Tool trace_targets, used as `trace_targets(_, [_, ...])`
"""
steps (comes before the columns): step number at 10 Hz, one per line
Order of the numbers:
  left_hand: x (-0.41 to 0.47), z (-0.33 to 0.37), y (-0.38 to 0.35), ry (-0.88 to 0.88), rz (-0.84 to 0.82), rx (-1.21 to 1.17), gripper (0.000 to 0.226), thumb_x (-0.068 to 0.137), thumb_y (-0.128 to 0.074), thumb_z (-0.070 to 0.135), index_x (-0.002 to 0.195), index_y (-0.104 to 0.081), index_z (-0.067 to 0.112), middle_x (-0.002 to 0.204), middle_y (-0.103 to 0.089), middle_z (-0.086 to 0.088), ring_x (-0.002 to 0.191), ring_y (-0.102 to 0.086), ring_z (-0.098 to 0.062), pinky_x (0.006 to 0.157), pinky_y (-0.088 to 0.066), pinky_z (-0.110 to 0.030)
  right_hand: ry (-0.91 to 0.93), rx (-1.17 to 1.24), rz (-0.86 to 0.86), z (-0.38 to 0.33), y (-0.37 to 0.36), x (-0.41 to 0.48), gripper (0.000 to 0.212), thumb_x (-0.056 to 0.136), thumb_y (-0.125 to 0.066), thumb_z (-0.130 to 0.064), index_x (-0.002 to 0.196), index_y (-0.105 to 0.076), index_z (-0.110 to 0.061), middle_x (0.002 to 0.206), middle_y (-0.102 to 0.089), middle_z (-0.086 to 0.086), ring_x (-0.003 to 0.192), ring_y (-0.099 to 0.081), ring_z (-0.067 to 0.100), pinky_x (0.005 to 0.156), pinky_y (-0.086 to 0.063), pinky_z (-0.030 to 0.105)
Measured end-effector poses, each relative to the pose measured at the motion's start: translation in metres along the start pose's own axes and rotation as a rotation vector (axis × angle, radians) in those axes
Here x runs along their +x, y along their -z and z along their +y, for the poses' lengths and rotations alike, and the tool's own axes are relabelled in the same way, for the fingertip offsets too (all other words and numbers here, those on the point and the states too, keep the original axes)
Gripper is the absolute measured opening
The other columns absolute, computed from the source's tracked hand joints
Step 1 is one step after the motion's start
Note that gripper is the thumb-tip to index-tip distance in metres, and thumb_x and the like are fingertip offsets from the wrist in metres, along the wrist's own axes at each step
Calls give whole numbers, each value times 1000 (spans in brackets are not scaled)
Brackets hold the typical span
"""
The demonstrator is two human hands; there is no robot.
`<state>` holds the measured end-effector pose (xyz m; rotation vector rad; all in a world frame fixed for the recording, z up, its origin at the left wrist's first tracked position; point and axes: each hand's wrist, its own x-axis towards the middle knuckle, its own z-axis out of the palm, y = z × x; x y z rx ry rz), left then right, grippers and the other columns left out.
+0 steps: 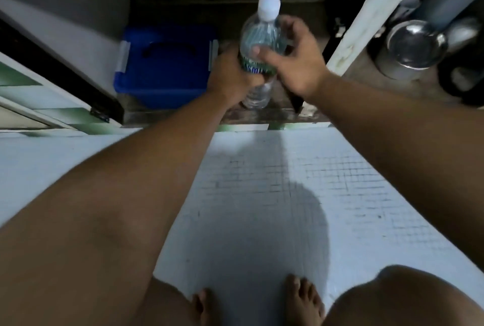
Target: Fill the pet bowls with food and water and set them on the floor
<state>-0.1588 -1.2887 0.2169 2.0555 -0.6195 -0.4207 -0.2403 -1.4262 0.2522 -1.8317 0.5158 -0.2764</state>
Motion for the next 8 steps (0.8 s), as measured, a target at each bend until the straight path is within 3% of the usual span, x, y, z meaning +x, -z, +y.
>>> trace_targets(1, [24,-9,-4,-6,47,-36,70,69,-92,27,131,-62,19,120,-71,5,109,-64,-6,85,-52,-15,38,-18,0,5,-4,29,85,69,-87,-38,138,-46,-11,127,-64,-3,115,-63,7,100,-54,31])
trace_targets(2, [41,-17,-11,0,70,-11,70,67,-91,25,131,-63,19,120,-72,2,111,-66,-13,95,-56,-32,9,-43,-29,11,-8,46,82,67,-86,-41,135,-48,-15,126,-65,-4,116,-64,9,100,-55,37])
trace_targets(3, [56,-24,-17,-6,86,7,69,69,-93,27,130,-63,18,121,-72,1,111,-67,-15,97,-56,-37,-5,-19,3,19,-12,61,84,66,-84,-44,137,-50,-14,123,-67,-4,113,-66,10,98,-56,37])
trace_targets(4, [65,-25,-20,30,88,29,70,70,-93,30,130,-60,18,122,-71,1,110,-66,-14,92,-54,-30,-30,-6,0,23,-11,71,75,76,-83,-35,138,-49,-12,125,-67,-1,112,-66,11,97,-57,36])
trace_targets(5, [68,-24,-21,49,72,57,72,71,-92,32,131,-56,16,122,-69,0,108,-63,-14,86,-51,-27,-87,14,-36,27,-9,74,77,81,-81,-34,145,-42,-16,132,-63,-1,117,-63,12,97,-56,33])
trace_targets(6, [66,-23,-18,66,-2,101,65,73,-91,33,126,-58,17,121,-68,-2,111,-63,-18,93,-52,-33,-213,-50,-109,21,-11,66,112,68,-81,-62,156,-22,-23,144,-56,0,127,-57,18,103,-52,38])
trace_targets(7, [55,-22,-15,116,-70,127,76,61,-91,46,125,-59,23,121,-67,0,114,-63,-20,99,-54,-45,-273,-154,-99,21,-10,51,119,77,-76,-60,160,-2,-16,157,-40,5,141,-43,23,112,-42,37])
trace_targets(8, [44,-2,2,125,-75,102,79,59,-90,45,128,-57,25,124,-64,4,111,-60,-13,99,-52,-41,-292,-244,-72,2,-1,34,110,85,-71,-55,160,-1,-15,162,-31,7,145,-36,25,113,-35,33])
